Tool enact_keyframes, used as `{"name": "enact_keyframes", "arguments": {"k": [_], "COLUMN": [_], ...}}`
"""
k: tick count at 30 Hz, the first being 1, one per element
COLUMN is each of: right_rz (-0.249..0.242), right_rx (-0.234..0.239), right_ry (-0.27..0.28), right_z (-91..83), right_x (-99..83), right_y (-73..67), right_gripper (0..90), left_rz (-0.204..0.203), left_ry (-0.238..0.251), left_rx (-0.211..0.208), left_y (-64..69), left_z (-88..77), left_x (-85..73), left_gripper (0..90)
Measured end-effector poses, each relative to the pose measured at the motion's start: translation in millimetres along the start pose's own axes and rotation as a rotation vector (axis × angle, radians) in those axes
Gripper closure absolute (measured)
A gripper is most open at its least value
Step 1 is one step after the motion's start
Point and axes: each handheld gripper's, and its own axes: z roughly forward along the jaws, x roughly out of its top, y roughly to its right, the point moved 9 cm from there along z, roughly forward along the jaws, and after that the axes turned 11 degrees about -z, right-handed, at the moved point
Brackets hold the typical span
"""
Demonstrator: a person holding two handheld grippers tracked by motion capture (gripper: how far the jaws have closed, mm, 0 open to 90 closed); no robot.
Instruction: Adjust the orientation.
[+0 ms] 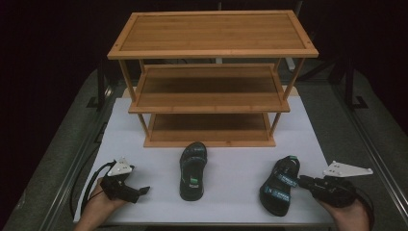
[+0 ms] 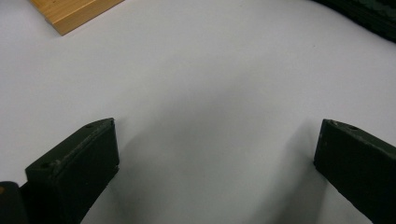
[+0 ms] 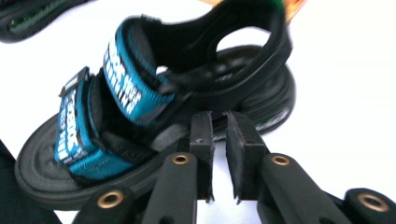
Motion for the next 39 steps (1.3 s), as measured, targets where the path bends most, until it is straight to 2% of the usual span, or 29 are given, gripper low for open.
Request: {"name": "enact_keyframes", "arguments": {"k": [2,4,5,8,9,10,14,18,20,21,22,23,24,26,29,33,35,39], "right_rz": [-0.004,-0.021,-0.021,-0.063,-0.063,-0.085,-0.100,-0.108,-0.111,-0.111,-0.106,-0.106,-0.105,-0.108,-0.118,-0.123,-0.105,-0.056], "right_rx": [-0.005,-0.024,-0.024,-0.036,-0.036,-0.034,-0.013,0.015,0.041,0.041,0.064,0.064,0.086,0.093,0.090,0.076,0.075,0.096], "right_ry": [0.013,0.051,0.051,0.072,0.072,0.066,0.051,0.026,-0.012,-0.012,-0.027,-0.027,-0.024,-0.024,-0.020,-0.017,-0.012,0.059], "right_z": [-3.0,-9.8,-9.8,-6.3,-6.3,0.1,13.6,26.8,39.2,39.2,45.0,45.0,47.1,46.3,45.6,44.1,43.7,42.7], "right_x": [4.4,21.7,21.7,44.6,44.6,54.4,64.0,65.8,63.2,63.2,60.5,60.5,58.8,57.9,57.8,58.6,59.9,73.4], "right_y": [2.5,9.7,9.7,16.6,16.6,20.3,24.8,24.7,23.2,23.2,22.4,22.4,21.7,21.0,20.8,20.4,21.3,20.8], "right_gripper": [74.8,72.4,72.4,66.6,66.6,62.5,57.3,54.2,52.8,52.8,56.6,56.6,60.3,66.6,71.3,82.7,84.0,84.6], "left_rz": [0.000,0.000,0.000,0.001,0.001,-0.001,-0.002,-0.002,0.001,0.001,0.001,0.001,0.001,-0.001,0.000,-0.001,-0.001,-0.001], "left_ry": [0.000,0.000,0.000,0.001,0.001,0.003,0.003,0.003,0.001,0.001,0.000,0.000,0.000,0.000,-0.001,-0.001,-0.001,-0.001], "left_rx": [0.000,0.000,0.000,0.000,0.000,0.000,0.000,-0.001,0.000,0.000,0.000,0.000,0.000,0.000,-0.001,-0.001,-0.001,0.000], "left_y": [0.0,0.0,0.0,-0.1,-0.1,0.1,0.1,0.1,-0.1,-0.1,-0.2,-0.2,-0.1,0.0,-0.1,-0.1,-0.1,-0.1], "left_z": [0.0,0.0,0.0,0.1,0.1,0.2,0.2,0.2,0.1,0.1,0.0,0.0,0.0,0.0,0.0,0.0,0.0,0.1], "left_x": [0.0,0.0,0.0,0.1,0.1,0.2,0.2,0.2,0.1,0.1,0.0,0.0,0.0,0.0,0.0,0.0,0.0,0.0], "left_gripper": [0.0,0.0,0.0,0.0,0.0,0.0,0.0,0.0,0.0,0.0,0.0,0.0,0.0,0.0,0.0,0.0,0.0,0.0]}}
